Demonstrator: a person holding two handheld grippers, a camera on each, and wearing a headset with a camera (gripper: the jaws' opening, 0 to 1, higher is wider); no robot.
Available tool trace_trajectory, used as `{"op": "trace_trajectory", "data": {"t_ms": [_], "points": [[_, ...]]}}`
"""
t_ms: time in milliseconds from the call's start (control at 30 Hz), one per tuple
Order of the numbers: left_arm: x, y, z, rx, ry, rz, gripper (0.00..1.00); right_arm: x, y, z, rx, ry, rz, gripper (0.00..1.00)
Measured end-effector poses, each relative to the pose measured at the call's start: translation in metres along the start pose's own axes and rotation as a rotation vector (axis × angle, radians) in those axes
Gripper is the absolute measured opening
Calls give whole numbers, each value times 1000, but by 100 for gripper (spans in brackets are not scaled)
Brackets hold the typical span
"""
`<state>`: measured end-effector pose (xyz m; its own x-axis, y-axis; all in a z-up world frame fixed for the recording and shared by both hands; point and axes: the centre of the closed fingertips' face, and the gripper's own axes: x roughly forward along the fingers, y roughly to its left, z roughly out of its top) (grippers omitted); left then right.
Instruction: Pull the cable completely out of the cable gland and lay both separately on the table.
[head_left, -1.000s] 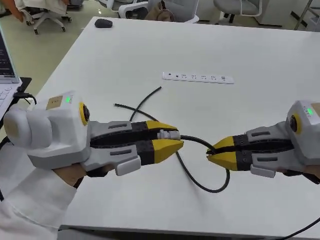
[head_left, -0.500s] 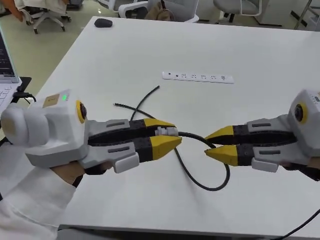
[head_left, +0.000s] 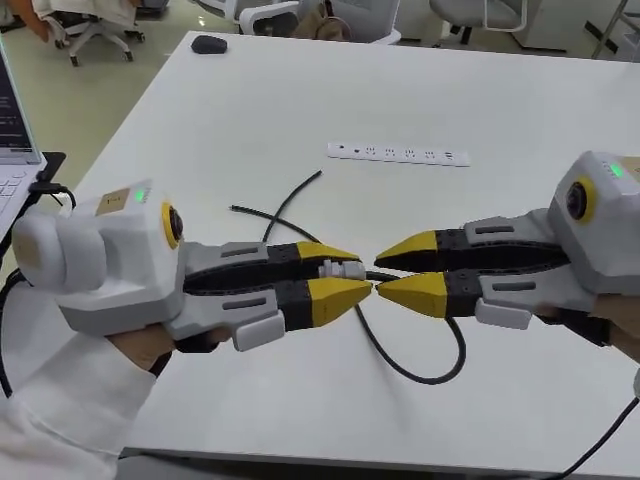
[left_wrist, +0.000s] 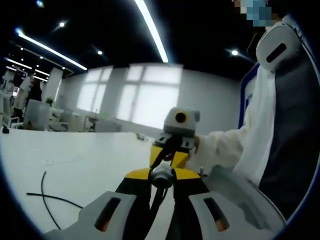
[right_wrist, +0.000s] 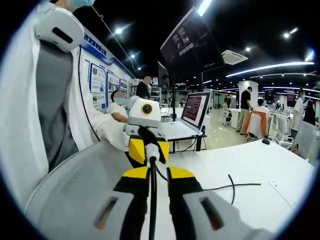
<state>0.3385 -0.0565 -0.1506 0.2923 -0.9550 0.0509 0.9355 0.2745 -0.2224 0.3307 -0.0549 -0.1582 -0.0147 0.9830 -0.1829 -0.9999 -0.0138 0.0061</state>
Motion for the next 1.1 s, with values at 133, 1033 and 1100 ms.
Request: {"op": "trace_trajectory", "data": {"t_ms": [133,1033,1100], "points": [[-1,1,1,-7,-6,2,17,1,2,1,-1,-3,12,8],[2,0,-9,18,50,4,17,1,8,-14,-18,45,39,3],[1,1,-9,21,51,7,17,-2,7,-17,-21,56,35,3]]}}
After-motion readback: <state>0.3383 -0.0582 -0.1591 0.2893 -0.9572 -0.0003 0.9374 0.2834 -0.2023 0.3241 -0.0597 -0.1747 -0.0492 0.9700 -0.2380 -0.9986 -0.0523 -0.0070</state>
